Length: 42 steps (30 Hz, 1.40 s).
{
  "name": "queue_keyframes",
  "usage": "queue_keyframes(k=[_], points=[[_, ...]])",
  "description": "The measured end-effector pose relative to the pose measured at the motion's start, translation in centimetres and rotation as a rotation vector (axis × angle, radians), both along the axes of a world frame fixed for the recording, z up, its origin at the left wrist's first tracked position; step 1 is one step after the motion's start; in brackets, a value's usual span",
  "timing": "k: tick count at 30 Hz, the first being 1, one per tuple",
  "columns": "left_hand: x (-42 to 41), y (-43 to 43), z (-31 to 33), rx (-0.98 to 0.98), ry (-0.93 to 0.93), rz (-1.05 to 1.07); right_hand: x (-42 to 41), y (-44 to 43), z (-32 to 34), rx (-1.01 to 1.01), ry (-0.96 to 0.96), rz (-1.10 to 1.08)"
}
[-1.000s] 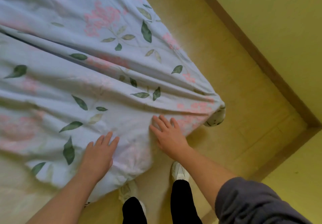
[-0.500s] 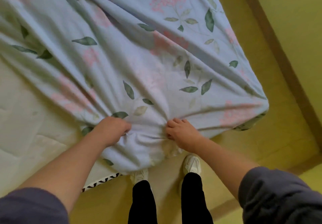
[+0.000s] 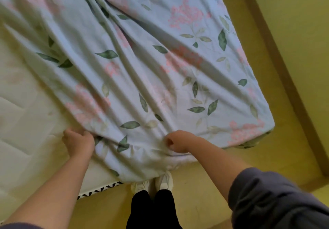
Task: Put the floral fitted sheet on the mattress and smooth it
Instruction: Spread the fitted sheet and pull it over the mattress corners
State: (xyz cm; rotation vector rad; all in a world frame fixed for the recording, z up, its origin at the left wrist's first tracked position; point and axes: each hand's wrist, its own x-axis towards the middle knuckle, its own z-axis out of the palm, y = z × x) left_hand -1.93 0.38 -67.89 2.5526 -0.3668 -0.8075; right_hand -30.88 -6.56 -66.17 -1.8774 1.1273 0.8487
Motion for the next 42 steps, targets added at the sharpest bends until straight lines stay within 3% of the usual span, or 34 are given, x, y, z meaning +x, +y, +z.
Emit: queue_keyframes(k=[2,4,8,12,15,17,20,23,26,33,37,39,42], points=[[0.2,-0.9,-0.4,-0.142,0.221,0.152,1.9,-0.7,0.0,-0.085,-0.107,-0.169],[-0.3,-1.9,-0.1,-0.231,0.341,0.088,4.3,-1.0,-0.2,-0.143,-0.232,-0.293],[-0.8,-4.1,1.1,-0.251,0.228,-0.296,10.0,-0.8,-0.3,-0.139,-0.486,-0.404],[1.2,-5.3,0.3,-0.216,0.179,-0.462,14.7,-1.9,-1.0,0.074,-0.485,-0.637],[1.8,-5.9,0.2,-0.223,0.323,-0.416,16.1,-2.9,-1.7,-0.09,-0.447,-0.729],[2.5,-6.2,0.0,-0.219,0.479,-0.23,16.3,-3.5,-2.0,-0.139,-0.427,-0.91],[2.1,-7.4,0.0,-0.211,0.82,0.076,15.2,-4.6,-1.0,0.037,-0.501,-1.284],[-0.2,-9.1,-0.1,-0.163,1.015,0.013,14.0,-5.8,-0.1,0.28,-0.6,-1.505],[-2.9,-10.7,0.3,-0.188,1.093,0.052,13.5,-6.6,0.6,0.352,-0.627,-1.548],[-3.6,-10.7,0.3,-0.254,1.026,0.098,12.7,-7.2,1.7,0.292,-0.638,-1.47],[-2.9,-10.9,0.7,-0.423,1.084,0.276,12.3,-6.7,2.1,0.176,-0.545,-1.353],[-2.1,-10.4,0.7,-0.458,0.998,0.326,12.2,-6.3,2.6,0.165,-0.552,-1.324],[0.0,-7.9,0.2,-0.342,0.818,0.379,12.3,-5.6,3.3,0.15,-0.588,-1.314]])
